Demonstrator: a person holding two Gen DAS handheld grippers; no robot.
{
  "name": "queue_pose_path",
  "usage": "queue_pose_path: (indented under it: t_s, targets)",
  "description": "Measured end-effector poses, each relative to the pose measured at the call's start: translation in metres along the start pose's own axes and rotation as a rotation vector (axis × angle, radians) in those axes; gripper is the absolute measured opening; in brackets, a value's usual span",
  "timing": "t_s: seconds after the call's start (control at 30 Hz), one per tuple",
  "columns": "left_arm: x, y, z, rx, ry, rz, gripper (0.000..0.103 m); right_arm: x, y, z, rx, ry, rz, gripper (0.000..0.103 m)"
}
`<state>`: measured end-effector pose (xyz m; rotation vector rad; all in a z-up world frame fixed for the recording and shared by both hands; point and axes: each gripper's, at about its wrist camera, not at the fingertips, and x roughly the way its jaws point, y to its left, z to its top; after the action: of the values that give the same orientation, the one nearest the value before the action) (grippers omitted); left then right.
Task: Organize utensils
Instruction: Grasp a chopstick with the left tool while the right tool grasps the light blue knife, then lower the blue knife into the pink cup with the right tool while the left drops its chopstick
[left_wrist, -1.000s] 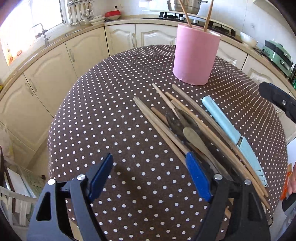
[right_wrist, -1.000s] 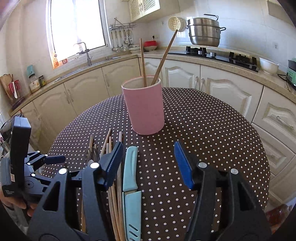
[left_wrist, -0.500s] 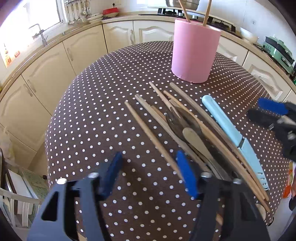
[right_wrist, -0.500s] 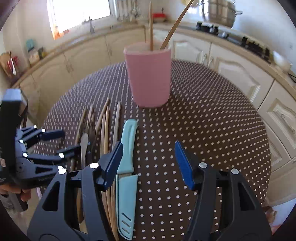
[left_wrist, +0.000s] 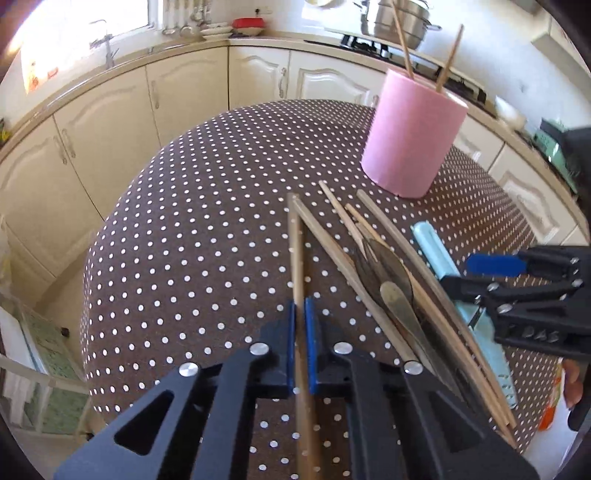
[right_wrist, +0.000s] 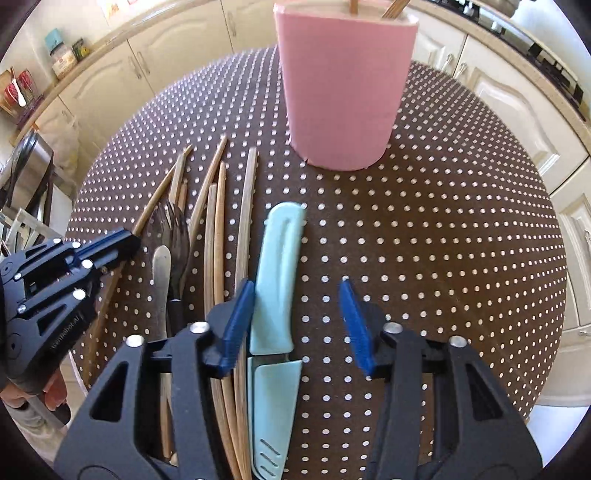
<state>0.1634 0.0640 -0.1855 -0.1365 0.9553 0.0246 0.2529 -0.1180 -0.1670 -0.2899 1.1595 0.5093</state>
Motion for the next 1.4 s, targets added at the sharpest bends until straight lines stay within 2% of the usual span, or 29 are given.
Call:
queue_pose_path:
  t_s: [0.07, 0.1, 0.2, 0.33, 0.53, 0.7, 0.77, 0.8, 1.07, 1.27, 1.4]
  targets:
    - [-0.001, 0.003, 0.001, -0.024, -0.006, -0.015, 0.005, 0.004, 0.011, 0.011, -0.036, 0.027, -0.041, 0.040]
    - [-0.001, 0.005, 0.001, -0.031, -0.007, -0.024, 0.005, 0.005, 0.016, 0.014, -0.048, 0.038, -0.037, 0.034]
    - [-0.006, 0.009, 0.001, -0.054, -0.029, -0.034, 0.005, 0.008, 0.026, 0.020, -0.076, 0.043, -0.031, 0.024]
    - [-0.019, 0.018, 0.003, -0.098, -0.086, -0.098, 0.005, 0.006, 0.034, 0.023, -0.054, -0.001, 0.003, 0.021]
    - [-0.045, 0.020, 0.005, -0.120, -0.227, -0.175, 0.005, -0.016, 0.022, 0.009, 0.006, -0.154, 0.070, 0.021]
    - [-0.062, 0.014, 0.012, -0.111, -0.417, -0.339, 0.005, -0.051, 0.013, 0.000, 0.037, -0.306, 0.131, 0.021]
    - [-0.067, 0.009, 0.015, -0.119, -0.463, -0.416, 0.005, -0.063, 0.010, -0.002, 0.050, -0.354, 0.142, 0.021]
    - [-0.069, 0.005, 0.018, -0.115, -0.490, -0.430, 0.005, -0.072, -0.002, -0.010, 0.052, -0.381, 0.152, 0.021]
    - [-0.081, -0.044, 0.039, 0.002, -0.648, -0.471, 0.005, -0.120, -0.022, -0.030, 0.102, -0.559, 0.168, 0.021]
    - [-0.088, -0.071, 0.062, 0.073, -0.787, -0.455, 0.005, -0.146, -0.041, -0.015, 0.141, -0.686, 0.193, 0.021]
    - [-0.089, -0.081, 0.088, 0.083, -0.846, -0.442, 0.005, -0.168, -0.045, -0.005, 0.163, -0.801, 0.203, 0.021]
